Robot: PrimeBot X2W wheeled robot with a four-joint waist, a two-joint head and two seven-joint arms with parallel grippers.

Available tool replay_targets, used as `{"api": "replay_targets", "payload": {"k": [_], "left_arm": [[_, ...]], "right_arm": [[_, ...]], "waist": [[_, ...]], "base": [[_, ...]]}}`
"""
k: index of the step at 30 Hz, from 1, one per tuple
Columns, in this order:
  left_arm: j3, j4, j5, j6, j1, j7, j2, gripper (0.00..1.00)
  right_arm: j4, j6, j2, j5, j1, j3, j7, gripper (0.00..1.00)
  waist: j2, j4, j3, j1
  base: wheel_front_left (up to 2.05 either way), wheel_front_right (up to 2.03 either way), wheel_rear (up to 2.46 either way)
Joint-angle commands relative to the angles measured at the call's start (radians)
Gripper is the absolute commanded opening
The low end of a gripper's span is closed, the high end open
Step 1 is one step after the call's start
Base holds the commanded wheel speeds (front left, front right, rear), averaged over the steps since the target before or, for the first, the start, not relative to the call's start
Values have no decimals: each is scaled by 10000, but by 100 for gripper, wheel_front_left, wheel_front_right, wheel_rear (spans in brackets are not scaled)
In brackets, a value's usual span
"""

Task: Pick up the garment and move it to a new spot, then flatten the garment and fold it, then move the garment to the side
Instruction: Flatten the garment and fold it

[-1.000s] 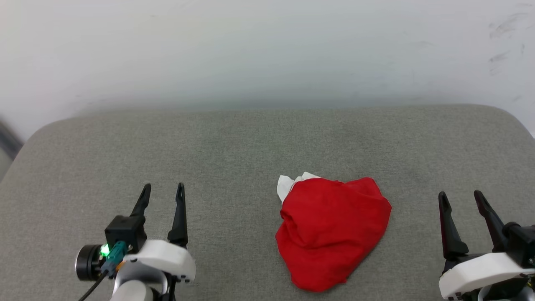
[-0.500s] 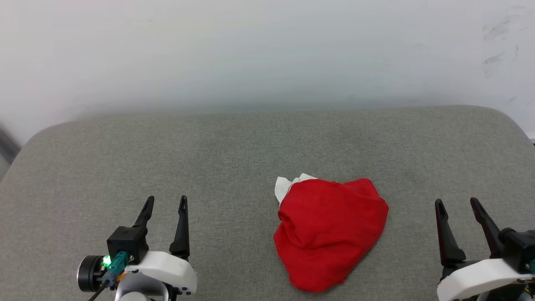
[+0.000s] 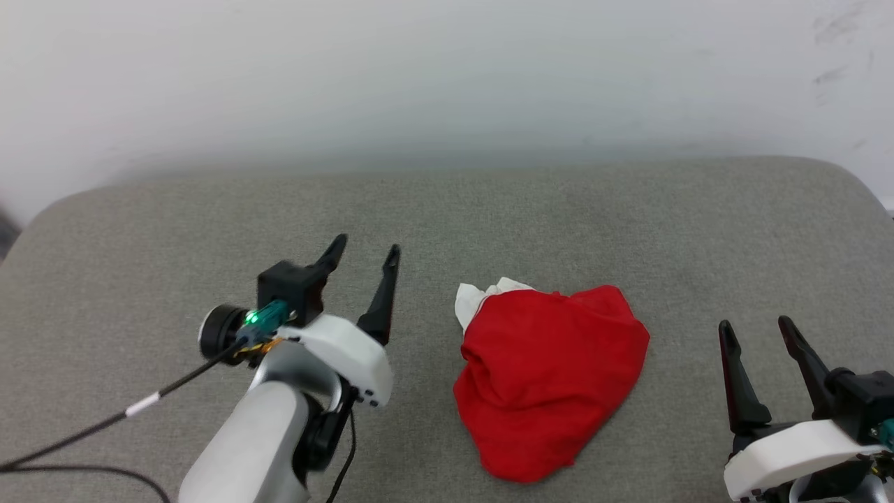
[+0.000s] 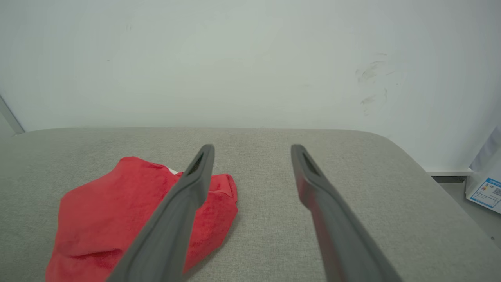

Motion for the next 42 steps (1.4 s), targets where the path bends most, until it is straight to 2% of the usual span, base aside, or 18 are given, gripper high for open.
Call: {"api": "replay_targets", "payload": {"k": [1, 6, 9, 13, 18, 19, 20, 21, 24, 29, 32, 37, 42], "left_arm": [[-167, 136, -67, -207, -403, 289, -115, 100], [-925, 1130, -477, -1225, -1593, 2171, -354, 100], [-1270, 1838, -878, -1648, -2072, 3340, -518, 100], [-1623, 2666, -1495, -1943, -2359, 4559, -642, 100], [-2115, 3421, -2049, -2074, -2475, 5909, -571, 100], [-2177, 3519, -2105, -2086, -2502, 6080, -535, 52], [-2237, 3574, -2173, -2101, -2510, 6190, -516, 37], [-2229, 3517, -2154, -2110, -2580, 6033, -501, 0], [-2228, 3397, -1947, -2100, -2788, 5505, -413, 0], [-2034, 2836, -1252, -1612, -3147, 4090, -91, 0], [-1785, 2186, -960, -1151, -2882, 3401, 269, 0], [-1337, 967, -884, -2, -1156, 2916, 1073, 0], [-1028, 475, -1528, 939, 1465, 3075, 1450, 0]], "right_arm": [[-61, -3, 8, -9, -154, 41, 7, 100], [-88, -3, 8, -97, -349, 90, -14, 100], [-7, -3, 6, -53, -451, 116, -68, 100], [161, -3, 8, -26, -565, 83, -150, 100], [351, -3, 8, 63, -676, 102, -290, 100], [398, -3, 8, 86, -707, 87, -321, 100], [427, -3, 8, 95, -750, 90, -333, 100], [461, -3, 8, 115, -786, 78, -348, 100], [567, -3, 8, 187, -799, 2, -431, 100], [670, -3, 8, 207, -720, -122, -478, 100], [664, -3, 6, 162, -631, -184, -441, 100], [537, -3, 8, 123, -464, -273, -366, 100], [374, -3, 6, 64, -330, -327, -269, 100]], "waist": [[0, -121, 160, 0], [0, -461, 648, 0], [0, -704, 902, 0], [0, -982, 1159, 0], [0, -1180, 1379, 0], [0, -1196, 1395, 0], [0, -1209, 1406, 0], [0, -1214, 1418, 0], [0, -1137, 1400, 0], [0, -796, 1210, 0], [0, -573, 1029, 0], [0, -207, 735, 0], [0, 74, 433, 0]], "base": [[0, 0, 0], [0, 0, 0], [0, 0, 0], [0, 0, 0], [0, 0, 0], [0, 0, 0], [0, 0, 0], [0, 0, 0], [0, 0, 0], [0, 0, 0], [0, 0, 0], [0, 0, 0], [0, 0, 0]]}}
